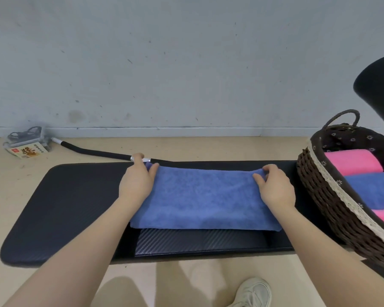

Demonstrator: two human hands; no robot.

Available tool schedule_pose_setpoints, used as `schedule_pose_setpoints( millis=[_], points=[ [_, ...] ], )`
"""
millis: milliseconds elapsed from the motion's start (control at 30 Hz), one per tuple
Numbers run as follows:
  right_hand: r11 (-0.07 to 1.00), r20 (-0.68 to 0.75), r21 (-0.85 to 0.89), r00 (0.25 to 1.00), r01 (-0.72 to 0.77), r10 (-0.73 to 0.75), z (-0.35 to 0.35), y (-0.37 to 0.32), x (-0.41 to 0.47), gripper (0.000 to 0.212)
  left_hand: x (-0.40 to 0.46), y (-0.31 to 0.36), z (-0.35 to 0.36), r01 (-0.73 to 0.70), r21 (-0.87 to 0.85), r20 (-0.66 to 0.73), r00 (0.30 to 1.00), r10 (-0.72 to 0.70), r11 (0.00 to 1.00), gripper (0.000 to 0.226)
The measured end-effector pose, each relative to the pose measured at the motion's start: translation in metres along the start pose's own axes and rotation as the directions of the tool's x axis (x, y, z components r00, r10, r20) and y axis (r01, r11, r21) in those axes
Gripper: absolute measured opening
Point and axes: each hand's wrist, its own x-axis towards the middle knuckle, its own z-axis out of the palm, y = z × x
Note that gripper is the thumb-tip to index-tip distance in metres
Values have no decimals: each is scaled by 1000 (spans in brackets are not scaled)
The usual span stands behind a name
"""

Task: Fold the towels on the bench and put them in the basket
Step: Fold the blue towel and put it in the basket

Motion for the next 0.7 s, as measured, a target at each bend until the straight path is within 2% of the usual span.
schedule_pose_setpoints(
  millis=[67,167,267,400,467,600,700],
  points=[
    [990,21,140,999,-37,34,-12,6,-8,44,-8,-5,-10,84,-106,28,996,-82,991,54],
    [964,9,258,998,-57,57,-26,24,-37,25,-29,-10,-24,101,-62,93,991,-95,993,59],
    [900,99,418,991,-124,91,-28,37,-67,15,-58,-16,-31,152,-93,130,982,-139,984,61],
    [860,205,476,974,-183,94,-31,39,-86,16,-84,-27,-33,193,-202,138,976,-167,960,58],
    [845,223,495,969,-203,103,-31,38,-91,16,-93,-31,-31,200,-200,161,972,-169,959,57],
    [871,224,448,969,-201,108,-37,38,-91,15,-98,-36,-29,131,16,136,982,-132,991,38],
    [949,271,249,955,-191,121,-41,41,-89,15,-105,-38,-24,17,289,52,998,-34,957,25]
  ],
)
